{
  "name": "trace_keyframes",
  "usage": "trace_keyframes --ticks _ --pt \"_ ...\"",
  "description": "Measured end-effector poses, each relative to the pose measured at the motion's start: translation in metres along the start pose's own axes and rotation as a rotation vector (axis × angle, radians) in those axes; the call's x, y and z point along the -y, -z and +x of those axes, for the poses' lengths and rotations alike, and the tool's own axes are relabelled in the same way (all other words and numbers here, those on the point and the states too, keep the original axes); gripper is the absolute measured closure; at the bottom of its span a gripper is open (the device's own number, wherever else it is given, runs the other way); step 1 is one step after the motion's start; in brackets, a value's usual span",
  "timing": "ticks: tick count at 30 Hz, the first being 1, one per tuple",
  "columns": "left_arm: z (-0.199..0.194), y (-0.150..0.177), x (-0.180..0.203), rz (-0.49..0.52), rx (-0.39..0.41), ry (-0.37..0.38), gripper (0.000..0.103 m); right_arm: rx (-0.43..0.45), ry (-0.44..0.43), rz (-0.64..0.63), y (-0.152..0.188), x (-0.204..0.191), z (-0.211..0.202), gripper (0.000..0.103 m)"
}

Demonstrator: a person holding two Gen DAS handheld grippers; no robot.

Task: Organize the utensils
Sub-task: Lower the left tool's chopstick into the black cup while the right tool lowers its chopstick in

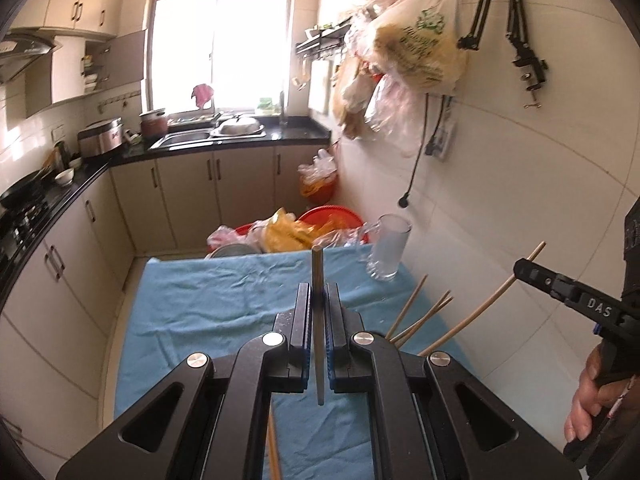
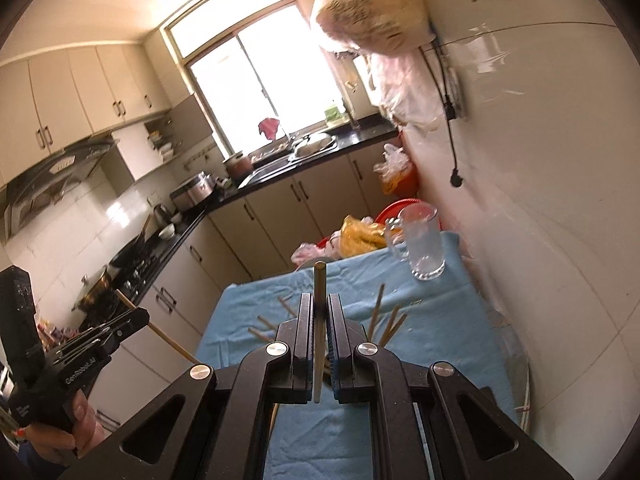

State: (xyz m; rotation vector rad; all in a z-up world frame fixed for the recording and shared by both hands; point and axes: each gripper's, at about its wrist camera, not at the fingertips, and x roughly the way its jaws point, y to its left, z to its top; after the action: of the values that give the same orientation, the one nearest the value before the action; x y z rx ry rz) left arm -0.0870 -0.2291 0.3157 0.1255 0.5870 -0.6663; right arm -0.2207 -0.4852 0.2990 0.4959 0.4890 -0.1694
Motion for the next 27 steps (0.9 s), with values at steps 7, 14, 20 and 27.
trace_keyframes --ticks 7,14,20,27 --pt "0.008 -0.023 0.024 0.023 0.017 0.051 0.098 0.037 0.019 0.021 -0.017 0.014 -0.008 0.096" --pt "0.037 -0.037 0.041 0.022 -0.002 0.078 0.098 0.032 0.039 0.022 -0.020 0.023 0.004 0.096" --pt "0.069 -0.029 0.045 -0.003 -0.048 0.086 0.098 0.024 0.066 0.013 -0.017 0.030 0.018 0.096" --pt "0.093 -0.013 0.042 -0.026 -0.085 0.073 0.098 -0.009 0.088 -0.004 -0.008 0.034 0.043 0.096"
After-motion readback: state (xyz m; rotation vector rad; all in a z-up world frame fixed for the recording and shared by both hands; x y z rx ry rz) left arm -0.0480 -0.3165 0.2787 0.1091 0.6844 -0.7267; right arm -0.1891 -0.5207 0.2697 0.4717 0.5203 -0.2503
